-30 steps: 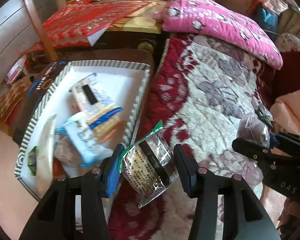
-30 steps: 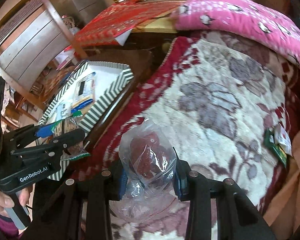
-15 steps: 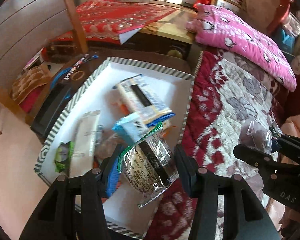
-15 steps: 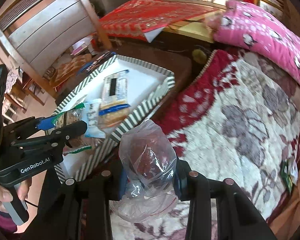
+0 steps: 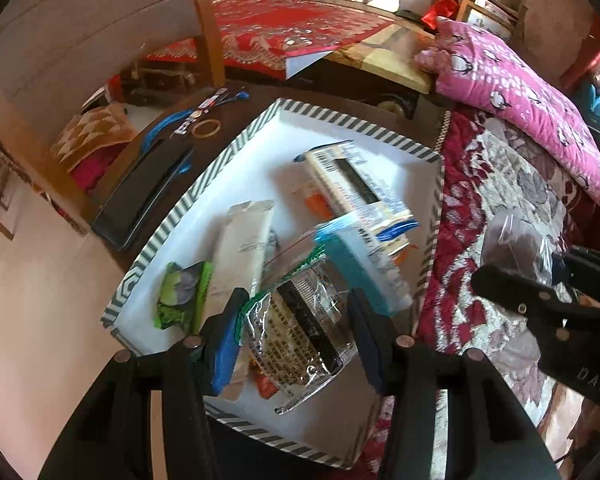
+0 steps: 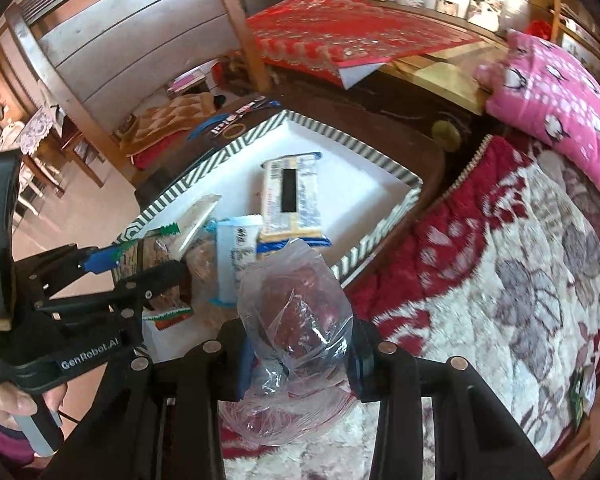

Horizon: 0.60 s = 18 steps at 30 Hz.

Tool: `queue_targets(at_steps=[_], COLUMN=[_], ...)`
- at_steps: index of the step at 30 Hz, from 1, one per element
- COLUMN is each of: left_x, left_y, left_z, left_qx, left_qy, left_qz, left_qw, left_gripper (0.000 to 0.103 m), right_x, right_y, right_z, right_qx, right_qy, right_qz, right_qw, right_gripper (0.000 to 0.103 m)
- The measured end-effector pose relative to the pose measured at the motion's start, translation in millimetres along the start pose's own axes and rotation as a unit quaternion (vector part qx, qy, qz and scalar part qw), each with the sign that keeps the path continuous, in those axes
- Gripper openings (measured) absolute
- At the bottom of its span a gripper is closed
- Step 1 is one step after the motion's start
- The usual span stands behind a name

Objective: Organize snacks
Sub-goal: 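Carry both bags over the white tray, then open both grippers to release the bags into the tray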

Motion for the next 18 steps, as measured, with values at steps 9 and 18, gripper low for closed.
queue_targets(at_steps=[9, 18], left_x=[-15, -15], left_y=[-8, -18], left_z=[6, 10], left_qx=[-0.012, -0.021], left_qy=[0.018, 0.016], left_qz=[-0.001, 0.005], left_qw=[0.9998, 0.9996], left_gripper=[0.050, 0.050], right_x=[-18, -26], right_y=[-19, -44], right_z=[-24, -51], right_qx=[-0.008, -0.020], right_qy=[0.021, 0.033], right_qz=[-0.002, -0.001], right_qw=[1.000, 0.999], right_gripper=[0.040, 0.040])
Point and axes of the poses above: each gripper's, at about its wrist camera, not at the fingertips, and y roughly against the way its jaws point, x to its right, z to its underside, the point moved 2 cm from there along -y, roughly the way its jaws point, and after that the axes turned 2 degrees about -y, right-handed, at the moved point
